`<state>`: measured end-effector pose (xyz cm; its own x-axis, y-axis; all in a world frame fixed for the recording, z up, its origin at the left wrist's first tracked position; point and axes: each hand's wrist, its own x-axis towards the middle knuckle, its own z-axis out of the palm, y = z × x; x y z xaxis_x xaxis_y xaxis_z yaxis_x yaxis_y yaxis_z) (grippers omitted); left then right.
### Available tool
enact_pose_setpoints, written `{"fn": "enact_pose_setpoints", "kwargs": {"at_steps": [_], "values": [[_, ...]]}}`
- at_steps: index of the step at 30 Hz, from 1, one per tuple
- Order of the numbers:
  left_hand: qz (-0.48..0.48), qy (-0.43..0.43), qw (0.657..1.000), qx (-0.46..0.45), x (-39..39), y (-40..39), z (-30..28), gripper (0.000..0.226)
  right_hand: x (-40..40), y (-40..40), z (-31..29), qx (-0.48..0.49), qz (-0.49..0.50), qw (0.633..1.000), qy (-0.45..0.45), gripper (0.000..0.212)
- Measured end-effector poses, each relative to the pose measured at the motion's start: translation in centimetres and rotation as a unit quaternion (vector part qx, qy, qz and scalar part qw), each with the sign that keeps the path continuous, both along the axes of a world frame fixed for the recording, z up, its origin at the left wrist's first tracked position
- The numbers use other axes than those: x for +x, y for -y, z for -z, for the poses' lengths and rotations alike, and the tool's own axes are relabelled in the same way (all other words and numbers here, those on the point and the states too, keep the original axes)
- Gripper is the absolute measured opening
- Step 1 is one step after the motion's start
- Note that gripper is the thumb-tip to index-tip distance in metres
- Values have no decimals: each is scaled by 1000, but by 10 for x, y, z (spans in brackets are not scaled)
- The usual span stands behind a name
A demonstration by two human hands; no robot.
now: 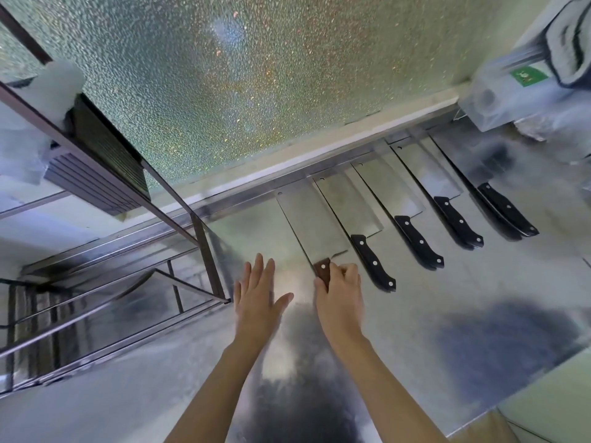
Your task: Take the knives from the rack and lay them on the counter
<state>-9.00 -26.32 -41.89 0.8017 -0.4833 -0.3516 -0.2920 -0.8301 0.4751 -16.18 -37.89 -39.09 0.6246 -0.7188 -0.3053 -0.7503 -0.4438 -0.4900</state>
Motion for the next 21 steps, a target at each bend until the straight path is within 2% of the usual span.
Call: {"fn": "enact_pose_setpoints", "kwargs": {"at_steps": [8,13,16,18,21], "values": [[3,2,1000,0,1,-1,1,75,3,-6,11,-49,-4,999,-23,30],[30,18,999,26,-1,-4,0,75,5,-9,11,-127,-24,990,-54,34],[37,-12,999,36,1,-5,-8,77,3,-5,3,-68,-57,993,-83,43],[29,-50,998,10,4,-4,-22,76,-4,0,-2,1,-69,996,-56,53],[28,-100,992,-66,2,-7,-53,72,-21,9,-22,125,-38,990,45,59]]}}
